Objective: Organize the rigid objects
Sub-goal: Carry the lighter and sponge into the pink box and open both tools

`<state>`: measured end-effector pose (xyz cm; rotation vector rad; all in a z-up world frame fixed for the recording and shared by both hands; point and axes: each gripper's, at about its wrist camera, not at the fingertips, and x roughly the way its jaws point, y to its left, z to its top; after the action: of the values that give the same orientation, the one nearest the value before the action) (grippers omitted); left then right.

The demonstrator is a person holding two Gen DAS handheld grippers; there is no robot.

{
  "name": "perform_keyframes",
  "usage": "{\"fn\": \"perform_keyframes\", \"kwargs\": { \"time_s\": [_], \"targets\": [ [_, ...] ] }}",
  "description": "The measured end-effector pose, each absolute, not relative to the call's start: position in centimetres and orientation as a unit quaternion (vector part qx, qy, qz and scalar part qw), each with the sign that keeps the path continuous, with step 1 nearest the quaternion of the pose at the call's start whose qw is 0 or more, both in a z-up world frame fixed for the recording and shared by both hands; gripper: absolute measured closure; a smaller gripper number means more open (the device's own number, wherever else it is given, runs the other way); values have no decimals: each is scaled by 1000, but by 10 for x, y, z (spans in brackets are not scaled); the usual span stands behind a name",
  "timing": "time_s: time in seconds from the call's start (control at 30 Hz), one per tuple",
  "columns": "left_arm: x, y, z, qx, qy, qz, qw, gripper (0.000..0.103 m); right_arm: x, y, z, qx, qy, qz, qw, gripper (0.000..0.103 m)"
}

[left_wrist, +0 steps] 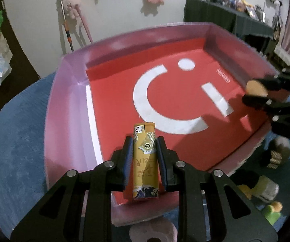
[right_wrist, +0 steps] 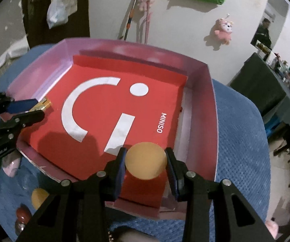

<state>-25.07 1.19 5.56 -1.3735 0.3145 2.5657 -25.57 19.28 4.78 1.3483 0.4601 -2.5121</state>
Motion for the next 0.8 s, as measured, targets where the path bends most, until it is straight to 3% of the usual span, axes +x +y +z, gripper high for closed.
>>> {"fn": "perform_keyframes", "kwargs": {
  "time_s": [0.43,0.8],
  "targets": [
    [-253,17,46,-476,133,863,103,81,-259,181,36,467,224,-849,102,63],
    [-255,14,46,-475,137,863,102,81,-258,179,37,466,225,-849,103,62]
  ]
}}
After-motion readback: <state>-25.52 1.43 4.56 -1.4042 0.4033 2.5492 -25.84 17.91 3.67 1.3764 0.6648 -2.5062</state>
